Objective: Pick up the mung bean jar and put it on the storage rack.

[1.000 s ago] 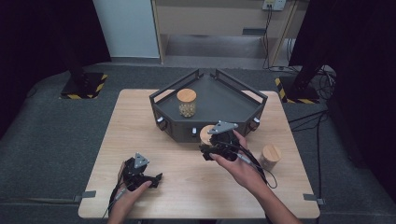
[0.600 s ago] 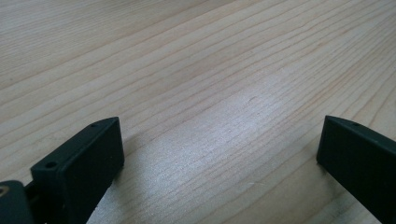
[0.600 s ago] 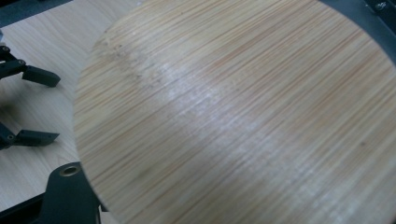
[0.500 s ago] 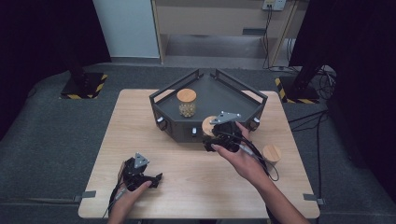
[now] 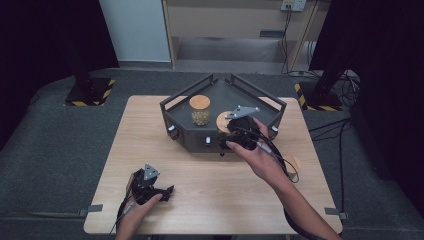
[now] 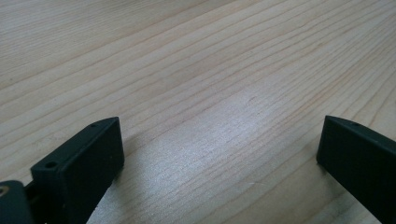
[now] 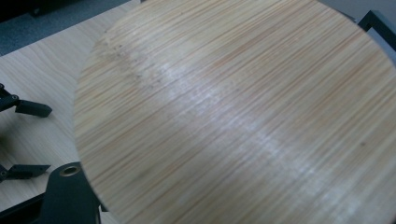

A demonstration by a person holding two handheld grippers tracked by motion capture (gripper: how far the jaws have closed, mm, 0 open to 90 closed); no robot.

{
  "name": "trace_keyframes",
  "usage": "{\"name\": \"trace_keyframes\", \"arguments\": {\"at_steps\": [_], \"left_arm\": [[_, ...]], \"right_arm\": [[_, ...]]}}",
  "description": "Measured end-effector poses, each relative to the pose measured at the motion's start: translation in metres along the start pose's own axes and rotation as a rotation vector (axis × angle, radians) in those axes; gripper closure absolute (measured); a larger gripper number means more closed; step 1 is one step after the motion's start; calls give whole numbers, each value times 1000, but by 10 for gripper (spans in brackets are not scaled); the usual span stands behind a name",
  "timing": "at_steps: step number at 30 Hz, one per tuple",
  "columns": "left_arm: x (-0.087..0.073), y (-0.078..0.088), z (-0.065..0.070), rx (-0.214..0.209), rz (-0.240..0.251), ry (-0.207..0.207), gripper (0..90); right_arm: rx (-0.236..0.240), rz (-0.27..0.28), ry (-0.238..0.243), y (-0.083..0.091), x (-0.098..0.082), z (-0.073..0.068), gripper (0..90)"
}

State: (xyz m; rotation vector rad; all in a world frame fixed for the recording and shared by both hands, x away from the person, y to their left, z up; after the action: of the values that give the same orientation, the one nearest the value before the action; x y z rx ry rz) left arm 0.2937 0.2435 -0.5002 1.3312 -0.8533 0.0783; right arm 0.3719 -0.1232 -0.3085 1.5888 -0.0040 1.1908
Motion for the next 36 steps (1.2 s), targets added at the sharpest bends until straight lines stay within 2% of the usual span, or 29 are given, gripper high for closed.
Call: {"name": "trace_keyframes", "arguments": {"at_steps": [18, 36], "left_arm": [[0, 0, 0, -1, 0, 1, 0], [0, 0, 0, -1, 0, 0, 0]], "right_arm": [[-27, -18, -19, -14, 31, 18, 250], [-57, -26, -61, -28, 47, 45, 250]]}}
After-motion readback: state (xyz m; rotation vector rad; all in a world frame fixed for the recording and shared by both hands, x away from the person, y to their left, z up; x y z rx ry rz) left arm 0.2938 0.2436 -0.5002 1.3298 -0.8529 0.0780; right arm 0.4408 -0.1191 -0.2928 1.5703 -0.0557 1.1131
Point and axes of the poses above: each handheld gripper's, and its own axes: y roughly backward along the jaws, x roughly out of its top, z roughly to its right, the point moved 8 cm from there along -y, roughly forward along the jaws, and after that the axes turned 9 degrees about -z, right-handed, at the moved point
